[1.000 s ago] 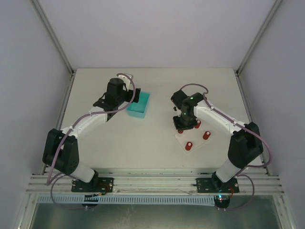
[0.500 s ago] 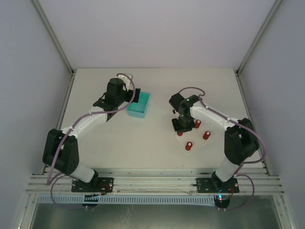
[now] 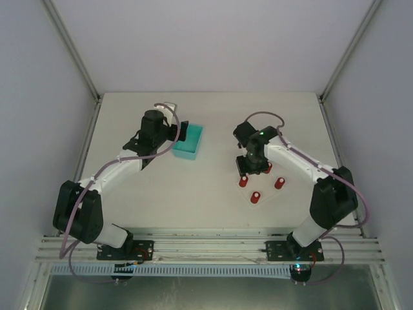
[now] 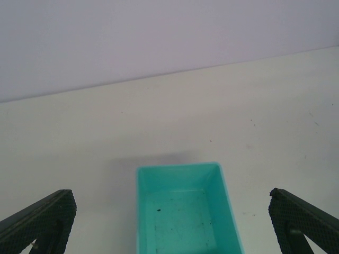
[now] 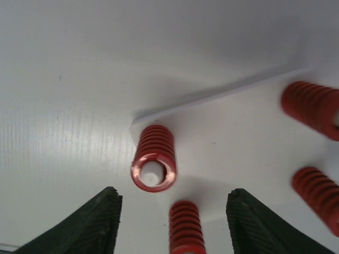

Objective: Install the large spring

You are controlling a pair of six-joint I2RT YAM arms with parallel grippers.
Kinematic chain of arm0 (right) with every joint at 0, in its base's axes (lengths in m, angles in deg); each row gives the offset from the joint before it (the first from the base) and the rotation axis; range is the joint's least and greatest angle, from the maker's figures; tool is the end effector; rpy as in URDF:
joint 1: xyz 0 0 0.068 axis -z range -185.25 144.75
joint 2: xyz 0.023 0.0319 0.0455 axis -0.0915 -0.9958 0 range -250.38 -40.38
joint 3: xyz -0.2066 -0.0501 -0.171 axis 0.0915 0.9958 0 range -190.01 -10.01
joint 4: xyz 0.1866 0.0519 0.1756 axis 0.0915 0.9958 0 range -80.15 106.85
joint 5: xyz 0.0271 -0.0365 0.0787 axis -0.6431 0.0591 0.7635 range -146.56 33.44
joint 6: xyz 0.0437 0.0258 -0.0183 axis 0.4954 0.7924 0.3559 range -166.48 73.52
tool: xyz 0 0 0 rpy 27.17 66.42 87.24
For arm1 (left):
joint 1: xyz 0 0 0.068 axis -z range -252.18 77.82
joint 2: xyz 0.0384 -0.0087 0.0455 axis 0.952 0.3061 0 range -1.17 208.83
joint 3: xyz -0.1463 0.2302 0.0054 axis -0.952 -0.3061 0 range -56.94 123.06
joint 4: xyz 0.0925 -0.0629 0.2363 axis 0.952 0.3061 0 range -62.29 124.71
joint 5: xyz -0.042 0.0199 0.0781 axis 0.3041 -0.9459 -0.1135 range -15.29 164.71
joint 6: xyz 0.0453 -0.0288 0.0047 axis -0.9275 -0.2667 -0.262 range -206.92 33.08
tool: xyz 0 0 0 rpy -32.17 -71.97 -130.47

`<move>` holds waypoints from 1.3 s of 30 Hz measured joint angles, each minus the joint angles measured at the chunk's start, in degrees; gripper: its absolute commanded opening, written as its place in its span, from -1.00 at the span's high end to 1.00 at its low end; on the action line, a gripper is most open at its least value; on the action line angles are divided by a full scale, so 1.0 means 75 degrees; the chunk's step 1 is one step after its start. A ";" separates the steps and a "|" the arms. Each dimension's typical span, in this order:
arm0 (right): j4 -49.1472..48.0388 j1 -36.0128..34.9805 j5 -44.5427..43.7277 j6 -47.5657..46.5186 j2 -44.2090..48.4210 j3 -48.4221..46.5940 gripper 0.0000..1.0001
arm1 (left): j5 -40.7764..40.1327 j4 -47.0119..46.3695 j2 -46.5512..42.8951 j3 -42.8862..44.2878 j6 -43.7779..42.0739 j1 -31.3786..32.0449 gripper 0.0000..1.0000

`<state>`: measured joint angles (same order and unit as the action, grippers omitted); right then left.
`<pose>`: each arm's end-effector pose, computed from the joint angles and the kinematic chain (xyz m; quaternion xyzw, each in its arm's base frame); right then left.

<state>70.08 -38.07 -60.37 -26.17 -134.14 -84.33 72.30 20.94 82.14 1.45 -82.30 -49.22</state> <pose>0.2601 0.1649 0.2442 -0.1054 0.9898 0.0106 0.0953 0.3144 -0.1315 0.2928 0.1168 0.8012 -0.1233 0.5738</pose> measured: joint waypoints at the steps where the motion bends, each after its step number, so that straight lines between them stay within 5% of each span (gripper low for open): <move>1: 0.0035 0.0041 -0.0076 -0.0003 0.0137 -0.0058 -0.36 | 0.0009 -0.0082 -0.0038 -0.0044 0.0009 -0.0015 -0.99; 7: -0.0003 0.0653 -0.0705 -0.0055 0.1125 -0.0516 -1.00 | -0.0032 -0.0513 -0.0119 -0.0274 0.0108 -0.0146 -0.98; 13: -0.1128 0.1416 -0.1856 -0.0458 0.2154 -0.0274 -0.98 | -0.0816 -0.1661 -0.0504 -0.1285 -0.0029 -0.0271 -0.99; 20: -0.4441 0.2052 -0.2754 -0.2183 0.2871 0.1786 -0.98 | -0.1556 -0.3398 -0.0577 -0.2731 -0.0653 -0.0758 -0.99; 26: -0.6776 0.2416 -0.2929 -0.3214 0.2005 0.2993 -0.98 | -0.1478 -0.4252 -0.0321 -0.3791 -0.0443 -0.1626 -0.98; 39: -1.0453 0.3966 -0.1719 -0.2713 0.0358 0.4785 -0.98 | -0.0947 -0.5117 -0.0411 -0.5187 -0.0589 -0.2174 -0.99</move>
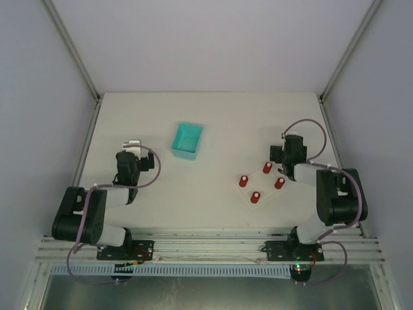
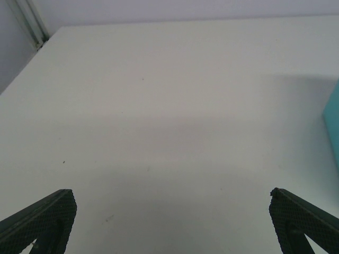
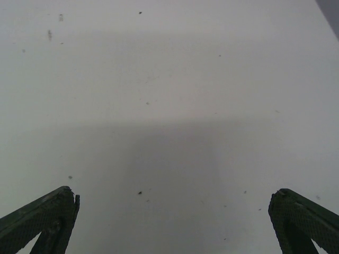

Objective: Install the large spring

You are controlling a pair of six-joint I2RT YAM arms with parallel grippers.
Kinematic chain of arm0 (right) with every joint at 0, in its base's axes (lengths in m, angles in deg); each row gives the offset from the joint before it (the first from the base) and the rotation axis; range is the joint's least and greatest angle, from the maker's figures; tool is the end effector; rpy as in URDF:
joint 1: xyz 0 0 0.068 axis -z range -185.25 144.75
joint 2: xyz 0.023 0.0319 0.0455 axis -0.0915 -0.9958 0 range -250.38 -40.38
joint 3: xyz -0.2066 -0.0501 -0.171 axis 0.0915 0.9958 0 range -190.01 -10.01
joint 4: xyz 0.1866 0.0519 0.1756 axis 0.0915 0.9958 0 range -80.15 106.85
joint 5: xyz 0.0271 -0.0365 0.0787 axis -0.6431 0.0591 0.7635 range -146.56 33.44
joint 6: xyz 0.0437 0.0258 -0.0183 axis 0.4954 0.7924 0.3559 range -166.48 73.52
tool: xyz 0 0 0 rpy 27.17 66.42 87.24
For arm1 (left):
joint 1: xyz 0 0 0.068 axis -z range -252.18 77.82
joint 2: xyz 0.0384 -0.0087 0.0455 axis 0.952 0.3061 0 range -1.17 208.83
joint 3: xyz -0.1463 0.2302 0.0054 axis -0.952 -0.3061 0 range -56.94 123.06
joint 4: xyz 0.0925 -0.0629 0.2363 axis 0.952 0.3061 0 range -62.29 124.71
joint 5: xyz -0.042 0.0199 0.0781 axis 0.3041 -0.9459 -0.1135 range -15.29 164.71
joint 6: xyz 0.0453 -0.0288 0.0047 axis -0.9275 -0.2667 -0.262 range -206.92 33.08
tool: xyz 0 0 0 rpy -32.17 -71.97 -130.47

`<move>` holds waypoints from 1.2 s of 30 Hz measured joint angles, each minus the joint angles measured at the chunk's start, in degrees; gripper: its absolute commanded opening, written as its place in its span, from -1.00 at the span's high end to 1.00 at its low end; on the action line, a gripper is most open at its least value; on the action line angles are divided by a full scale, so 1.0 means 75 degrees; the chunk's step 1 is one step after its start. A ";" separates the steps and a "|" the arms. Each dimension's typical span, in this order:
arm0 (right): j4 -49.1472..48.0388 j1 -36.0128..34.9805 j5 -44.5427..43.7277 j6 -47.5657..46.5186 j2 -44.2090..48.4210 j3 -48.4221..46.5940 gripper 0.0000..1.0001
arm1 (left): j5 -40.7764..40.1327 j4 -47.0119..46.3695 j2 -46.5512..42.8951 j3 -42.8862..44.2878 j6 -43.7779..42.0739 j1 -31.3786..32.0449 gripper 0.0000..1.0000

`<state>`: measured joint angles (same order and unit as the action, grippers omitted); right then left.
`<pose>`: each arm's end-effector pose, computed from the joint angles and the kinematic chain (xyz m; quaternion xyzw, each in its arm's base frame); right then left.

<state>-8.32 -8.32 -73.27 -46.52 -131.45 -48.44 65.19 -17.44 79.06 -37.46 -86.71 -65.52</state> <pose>0.3105 0.0064 0.1579 0.0440 0.8770 -0.1163 0.4642 0.2513 -0.0234 0.1599 -0.0055 0.7953 0.0299 0.6054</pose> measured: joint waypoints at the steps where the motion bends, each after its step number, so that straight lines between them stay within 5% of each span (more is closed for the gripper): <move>1: -0.0251 0.0035 0.0119 0.0012 0.0003 0.0149 -0.98 | 0.0105 -0.0157 0.0073 -0.0067 -0.0012 -0.0090 -0.99; 14: -0.3212 0.0236 0.0944 0.0140 0.0163 0.1763 -0.98 | 0.1011 -0.2734 0.1157 -0.0536 0.0009 -0.0839 -0.98; 36: -0.3689 0.0117 0.0903 0.0111 0.0157 0.1766 -0.98 | 0.1008 -0.3217 0.1166 -0.0539 0.0076 -0.0801 -0.98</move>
